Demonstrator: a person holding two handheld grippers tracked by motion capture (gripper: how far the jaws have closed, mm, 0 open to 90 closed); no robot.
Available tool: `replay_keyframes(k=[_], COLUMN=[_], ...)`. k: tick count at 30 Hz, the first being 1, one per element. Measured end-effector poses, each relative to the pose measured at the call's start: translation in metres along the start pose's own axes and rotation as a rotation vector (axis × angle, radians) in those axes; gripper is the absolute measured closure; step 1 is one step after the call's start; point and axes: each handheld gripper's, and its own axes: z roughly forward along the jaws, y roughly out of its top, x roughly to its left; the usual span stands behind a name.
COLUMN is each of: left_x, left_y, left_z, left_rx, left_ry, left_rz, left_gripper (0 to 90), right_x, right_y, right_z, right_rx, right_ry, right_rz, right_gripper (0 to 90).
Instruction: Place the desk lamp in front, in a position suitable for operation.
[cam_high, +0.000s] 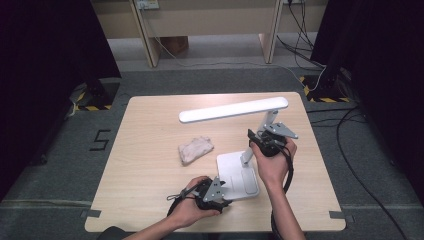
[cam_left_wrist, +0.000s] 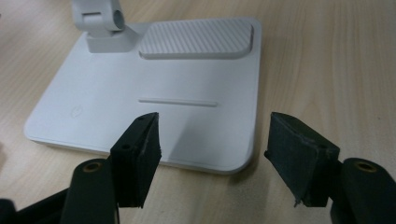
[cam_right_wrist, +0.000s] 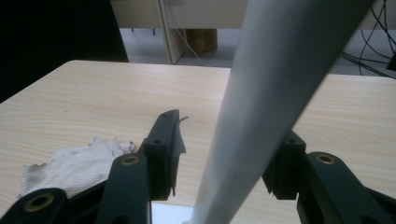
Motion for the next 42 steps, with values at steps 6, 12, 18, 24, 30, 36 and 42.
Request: replay_keyframes(k=[6, 12, 18, 24, 30, 36, 42], left_x=[-0.002, 0.004, 0.007, 0.017, 0.032, 0.039, 0.04], left_y=[-0.003, -0.003, -0.005, -0.008, -0.019, -0.024, -0.025], left_z=[0.004, 0.004, 0.001, -0.009, -0.02, -0.025, -0.024], left_rx=[0.032, 0.054, 0.057, 0.059, 0.062, 0.062, 0.059], left_ry=[0.017, 0.024, 0.033, 0.044, 0.083, 0.09, 0.091], left_rz=[0.02, 0.003, -0.005, -0.039, -0.077, -0.101, -0.111], left_gripper=[35.7, 35.6, 35.4, 36.1, 37.0, 37.7, 38.7], right_x=[-0.003, -0.006, -0.007, 0.0, 0.006, 0.01, 0.01], right_y=[-0.002, -0.003, -0.003, -0.002, -0.002, -0.001, 0.001], right_z=[0.007, 0.01, 0.008, 0.006, 0.003, 0.006, 0.011], right_rx=[-0.017, -0.047, -0.039, -0.014, 0.0, 0.002, 0.001], right_ry=[0.034, 0.075, 0.056, 0.04, 0.03, 0.033, 0.041], right_rz=[-0.01, 0.011, 0.021, 0.011, 0.004, 0.004, 0.001], right_gripper=[56.4, 66.0, 73.3, 71.5, 69.1, 68.5, 68.8])
